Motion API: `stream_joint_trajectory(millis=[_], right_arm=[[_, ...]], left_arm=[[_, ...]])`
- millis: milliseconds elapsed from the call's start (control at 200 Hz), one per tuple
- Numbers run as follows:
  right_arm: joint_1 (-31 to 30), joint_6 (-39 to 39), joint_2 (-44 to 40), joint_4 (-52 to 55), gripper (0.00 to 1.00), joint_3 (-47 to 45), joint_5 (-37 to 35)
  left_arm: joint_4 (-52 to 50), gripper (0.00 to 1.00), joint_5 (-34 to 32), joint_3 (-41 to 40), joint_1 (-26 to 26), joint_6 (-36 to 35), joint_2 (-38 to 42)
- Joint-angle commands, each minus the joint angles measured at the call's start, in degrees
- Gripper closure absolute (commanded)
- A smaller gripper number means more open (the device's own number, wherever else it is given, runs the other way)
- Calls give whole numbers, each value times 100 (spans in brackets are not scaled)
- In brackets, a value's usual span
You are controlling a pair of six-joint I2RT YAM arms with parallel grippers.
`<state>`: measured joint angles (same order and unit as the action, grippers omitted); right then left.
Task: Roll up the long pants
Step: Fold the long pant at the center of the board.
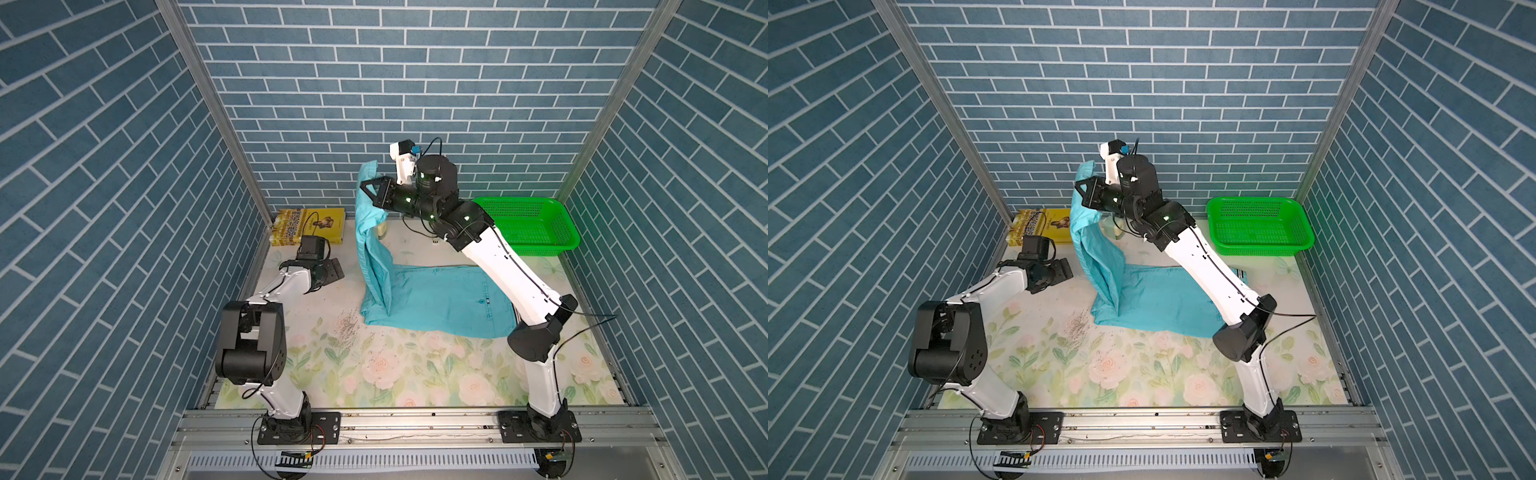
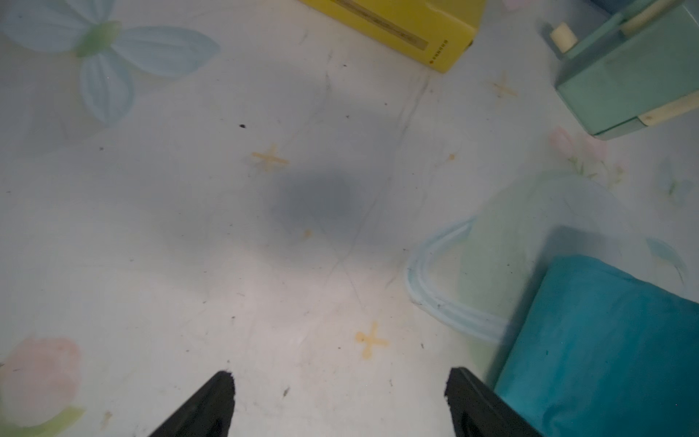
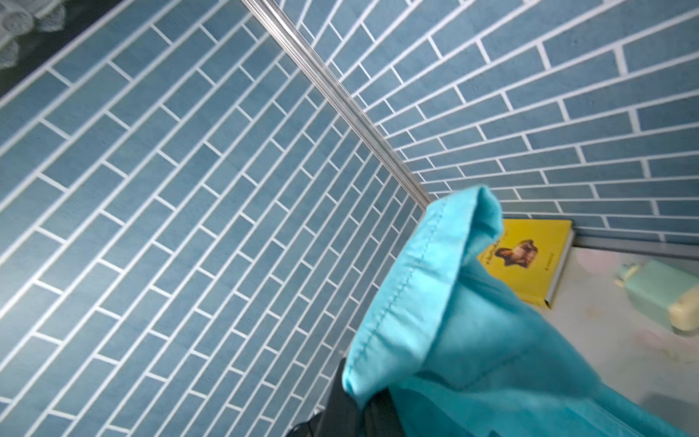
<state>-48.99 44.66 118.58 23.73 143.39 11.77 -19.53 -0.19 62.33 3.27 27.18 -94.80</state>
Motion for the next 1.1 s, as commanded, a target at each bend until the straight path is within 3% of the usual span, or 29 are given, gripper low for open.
stream_joint_trajectory(millis=[0, 70, 255, 425, 600, 860, 945, 1095], right_arm=[[95, 49, -113, -95, 100, 121, -215], [197, -147, -529, -20, 100, -734, -387], [988, -684, -2383, -611, 100, -4506, -777], [2005, -1289, -3541, -363, 100, -6337, -533], [2994, -2030, -3990, 88, 100, -7179, -187], [3970, -2705, -4229, 514, 100, -8026, -39], [4162, -2802, -4353, 676, 100, -8189, 75], [4398, -2965, -4511, 731, 100, -8618, -319]], left_arm=[[79, 7, 69, -97, -26, 68, 94], [87, 7, 99, -102, -25, 84, 76], [136, 7, 179, -120, -28, 62, 35], [146, 7, 234, -125, -27, 28, -10], [126, 7, 335, -129, -19, -26, -38], [62, 7, 379, -107, 9, -81, -55], [19, 7, 370, -78, 46, -108, -81], [49, 7, 454, -19, 242, -137, -118]])
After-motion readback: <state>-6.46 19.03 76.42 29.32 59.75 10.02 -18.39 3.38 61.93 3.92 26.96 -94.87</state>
